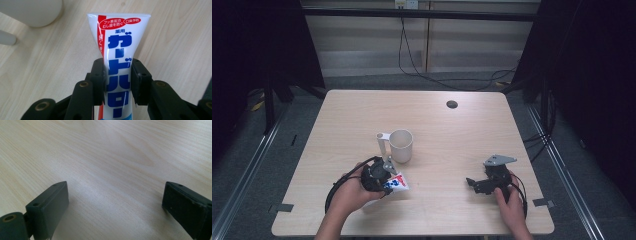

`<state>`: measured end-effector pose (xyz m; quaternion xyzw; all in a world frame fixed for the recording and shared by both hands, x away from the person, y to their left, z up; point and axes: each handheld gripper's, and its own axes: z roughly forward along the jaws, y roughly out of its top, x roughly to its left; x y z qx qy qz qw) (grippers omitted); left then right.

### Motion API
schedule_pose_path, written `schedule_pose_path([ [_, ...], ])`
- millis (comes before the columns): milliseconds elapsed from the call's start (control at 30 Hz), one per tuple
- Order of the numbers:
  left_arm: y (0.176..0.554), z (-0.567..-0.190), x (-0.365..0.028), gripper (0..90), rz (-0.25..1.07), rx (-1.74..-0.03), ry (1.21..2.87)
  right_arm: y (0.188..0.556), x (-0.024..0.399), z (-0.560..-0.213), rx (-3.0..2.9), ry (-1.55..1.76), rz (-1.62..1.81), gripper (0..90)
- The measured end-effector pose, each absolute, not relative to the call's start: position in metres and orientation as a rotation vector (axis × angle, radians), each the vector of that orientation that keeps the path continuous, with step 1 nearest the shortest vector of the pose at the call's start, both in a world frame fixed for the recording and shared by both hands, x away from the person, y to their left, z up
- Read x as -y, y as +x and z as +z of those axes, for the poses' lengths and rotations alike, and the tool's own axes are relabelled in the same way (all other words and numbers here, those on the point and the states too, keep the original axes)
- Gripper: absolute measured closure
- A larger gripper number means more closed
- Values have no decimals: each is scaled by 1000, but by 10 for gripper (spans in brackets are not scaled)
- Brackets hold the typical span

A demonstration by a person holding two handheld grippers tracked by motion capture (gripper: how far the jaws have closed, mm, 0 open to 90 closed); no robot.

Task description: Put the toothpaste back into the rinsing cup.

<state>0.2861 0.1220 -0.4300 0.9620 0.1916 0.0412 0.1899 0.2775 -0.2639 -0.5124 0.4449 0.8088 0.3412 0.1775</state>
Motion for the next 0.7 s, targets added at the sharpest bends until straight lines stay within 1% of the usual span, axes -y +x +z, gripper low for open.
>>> schedule_pose_path([
  [233, 287, -418, -131, 678, 170, -597, 2550, 277, 264, -512, -2288, 1262, 965, 63],
  [433, 290, -407, -134, 679, 197, -640, 2459, 277, 264, -512, -2288, 1263, 965, 63],
  [700, 293, -396, -132, 678, 222, -653, 2351, 277, 264, -512, -2288, 1262, 965, 63],
])
